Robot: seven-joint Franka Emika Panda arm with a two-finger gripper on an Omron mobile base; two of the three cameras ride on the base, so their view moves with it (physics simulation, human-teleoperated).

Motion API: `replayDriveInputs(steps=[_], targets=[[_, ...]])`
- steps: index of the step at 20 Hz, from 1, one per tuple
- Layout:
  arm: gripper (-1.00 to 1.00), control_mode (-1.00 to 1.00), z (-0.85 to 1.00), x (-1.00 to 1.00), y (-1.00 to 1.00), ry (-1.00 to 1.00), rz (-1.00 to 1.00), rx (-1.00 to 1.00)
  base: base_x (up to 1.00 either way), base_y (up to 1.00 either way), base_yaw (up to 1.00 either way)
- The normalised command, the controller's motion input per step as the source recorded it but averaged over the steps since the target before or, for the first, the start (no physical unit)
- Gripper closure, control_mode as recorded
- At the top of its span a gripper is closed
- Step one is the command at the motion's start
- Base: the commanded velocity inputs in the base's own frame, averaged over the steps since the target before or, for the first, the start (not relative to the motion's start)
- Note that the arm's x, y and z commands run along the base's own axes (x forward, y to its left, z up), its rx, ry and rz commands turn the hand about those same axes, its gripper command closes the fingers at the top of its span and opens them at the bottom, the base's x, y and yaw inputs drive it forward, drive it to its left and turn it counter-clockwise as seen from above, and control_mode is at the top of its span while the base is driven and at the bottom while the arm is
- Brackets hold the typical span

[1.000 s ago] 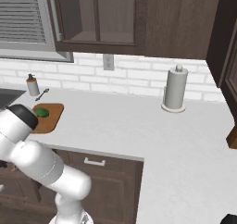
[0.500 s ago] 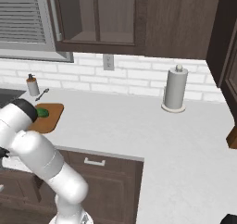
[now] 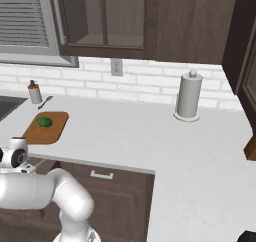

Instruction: Place the appropriate cutting tool for cutting the broccoli skin on the cutting board.

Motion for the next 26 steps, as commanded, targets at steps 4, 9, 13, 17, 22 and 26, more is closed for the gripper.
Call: replayDriveInputs(steps=[4,9,13,17,22,26], targets=[[-1.00,-1.00,0.03,-0.68,0.51,0.13,0.00,0.00,0.00,0.00,0.00],[-1.00,-1.00,0.00,-0.80,0.41,0.13,0.00,0.00,0.00,0.00,0.00],[-1.00,-1.00,0.00,-0.87,0.24,0.10,0.00,0.00,0.00,0.00,0.00],[-1.00,-1.00,0.00,-0.86,0.08,0.06,0.00,0.00,0.00,0.00,0.00],[-1.00,-1.00,0.07,-0.62,0.01,0.06,0.00,0.00,0.00,0.00,0.00],[-1.00,-1.00,0.35,-0.18,-0.01,0.02,0.00,0.00,0.00,0.00,0.00]])
